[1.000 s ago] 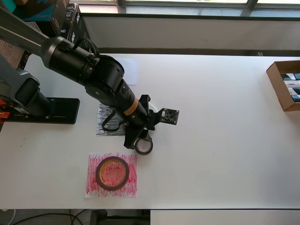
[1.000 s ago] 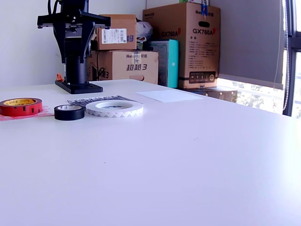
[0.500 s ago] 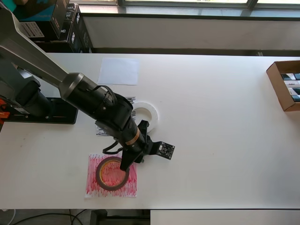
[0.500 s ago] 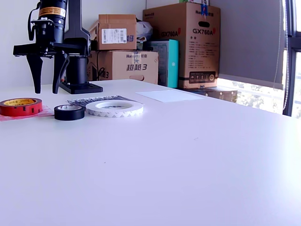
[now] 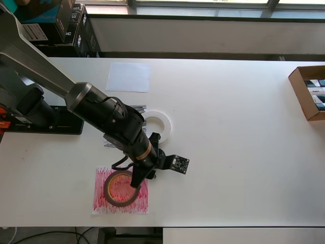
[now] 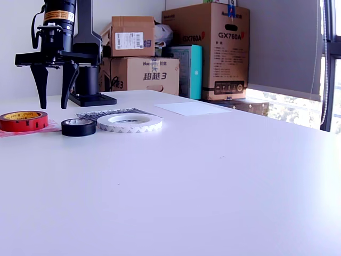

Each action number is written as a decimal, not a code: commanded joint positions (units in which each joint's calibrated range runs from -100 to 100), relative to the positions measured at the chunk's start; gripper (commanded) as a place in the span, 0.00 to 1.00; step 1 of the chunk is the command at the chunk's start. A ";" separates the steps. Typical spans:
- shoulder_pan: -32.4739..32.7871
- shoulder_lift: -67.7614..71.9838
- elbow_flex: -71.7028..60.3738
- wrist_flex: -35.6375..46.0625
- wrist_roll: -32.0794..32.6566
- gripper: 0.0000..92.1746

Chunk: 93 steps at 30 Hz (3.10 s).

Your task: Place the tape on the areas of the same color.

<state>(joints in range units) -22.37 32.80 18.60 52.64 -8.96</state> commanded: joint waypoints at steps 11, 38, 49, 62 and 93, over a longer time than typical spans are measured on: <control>-0.04 0.50 0.62 0.27 -3.07 0.60; 0.83 3.50 0.44 0.01 -3.15 0.63; 0.91 3.50 1.44 -2.53 -4.13 0.63; 0.67 6.30 0.71 -2.53 -4.13 0.63; 0.83 2.65 -0.11 -2.45 -4.30 0.00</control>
<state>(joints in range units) -21.49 37.97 18.66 50.02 -13.17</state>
